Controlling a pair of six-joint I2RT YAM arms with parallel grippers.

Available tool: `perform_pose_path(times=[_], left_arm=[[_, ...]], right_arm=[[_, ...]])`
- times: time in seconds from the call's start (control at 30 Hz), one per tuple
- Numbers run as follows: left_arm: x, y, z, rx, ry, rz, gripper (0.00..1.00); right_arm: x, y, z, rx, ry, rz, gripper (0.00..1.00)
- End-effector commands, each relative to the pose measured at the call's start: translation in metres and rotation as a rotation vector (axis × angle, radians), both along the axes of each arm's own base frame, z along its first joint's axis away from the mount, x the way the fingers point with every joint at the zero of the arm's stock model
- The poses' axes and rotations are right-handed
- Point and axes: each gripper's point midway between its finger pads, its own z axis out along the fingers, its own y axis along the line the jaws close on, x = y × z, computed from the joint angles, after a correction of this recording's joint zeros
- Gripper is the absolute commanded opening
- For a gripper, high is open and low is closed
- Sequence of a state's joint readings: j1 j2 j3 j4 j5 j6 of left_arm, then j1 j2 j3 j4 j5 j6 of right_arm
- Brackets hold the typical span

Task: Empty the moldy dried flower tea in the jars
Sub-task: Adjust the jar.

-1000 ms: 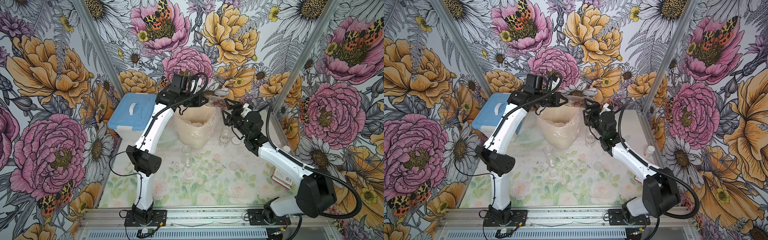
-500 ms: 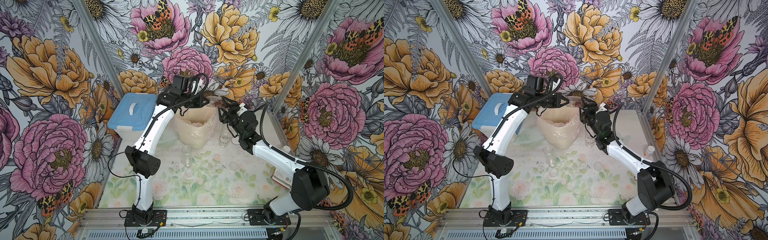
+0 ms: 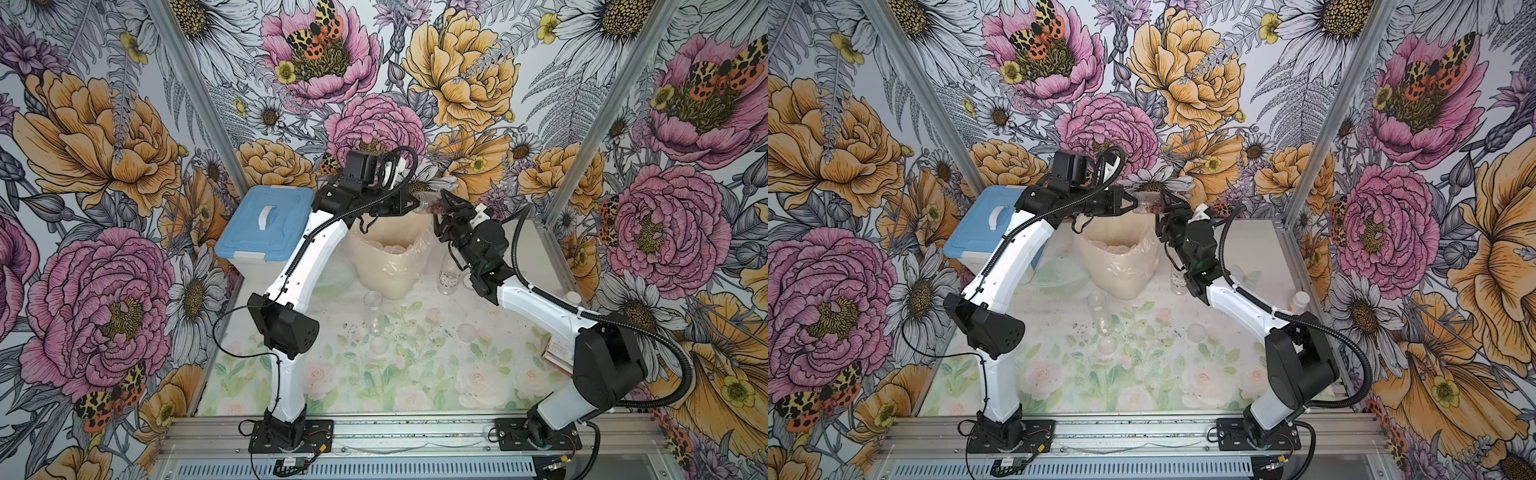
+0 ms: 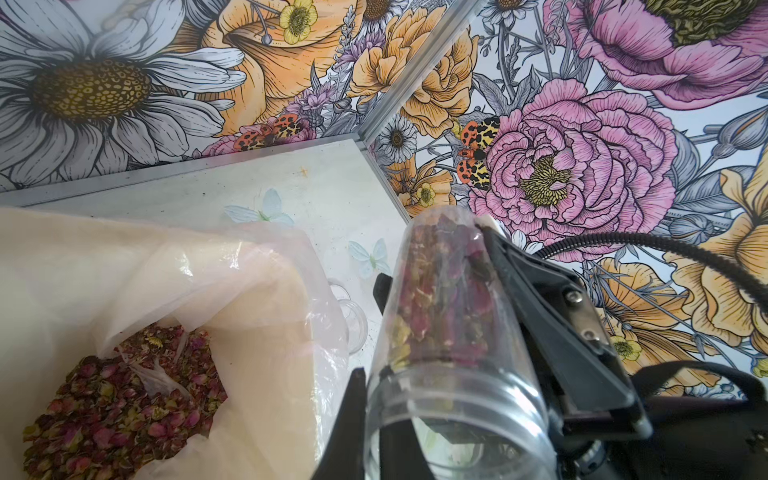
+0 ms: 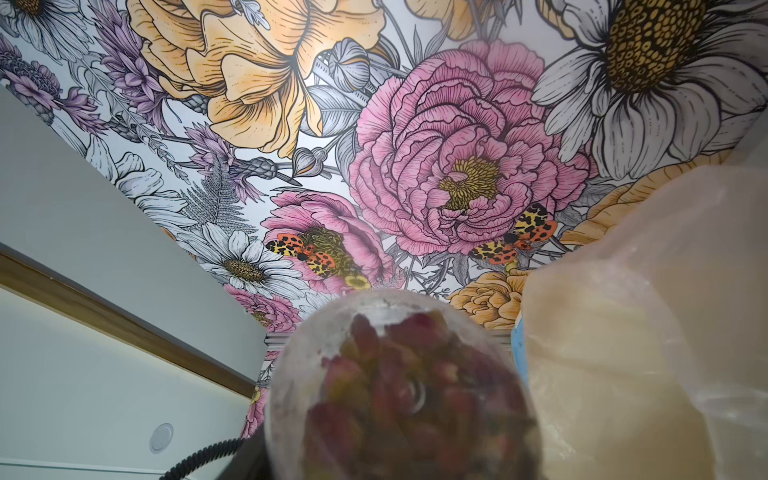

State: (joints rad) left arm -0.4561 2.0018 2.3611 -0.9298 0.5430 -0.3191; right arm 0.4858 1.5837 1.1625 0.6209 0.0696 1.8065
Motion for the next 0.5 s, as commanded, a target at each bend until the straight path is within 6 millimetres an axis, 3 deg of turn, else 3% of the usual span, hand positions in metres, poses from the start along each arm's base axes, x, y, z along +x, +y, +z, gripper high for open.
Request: perform_pose_path(times=[0.0, 0.13, 0.3, 0.47], left_arm=[[-0.015, -0.001, 0.015, -0.019, -0.014, -0.018, 0.0], [-0.013, 0.003, 0.013, -0.014, -0.012, -0.005, 0.01], [-0.013, 0.014, 0.021, -0.004, -0.037, 0.034, 0.28], [-0.022, 0.044, 0.038, -0.001, -0.102, 0.103, 0.48]], right_arm=[[0.0, 0.0, 0.023, 0.022, -0.066, -0.021, 0.53], [0.002, -0.002, 0.018, 0.015, -0.057, -0.037, 0.47], [0.007, -0.003, 0.009, -0.028, -0.052, -0.058, 0.45], [0.013, -0.008, 0.001, -0.12, -0.052, -0.095, 0.44]])
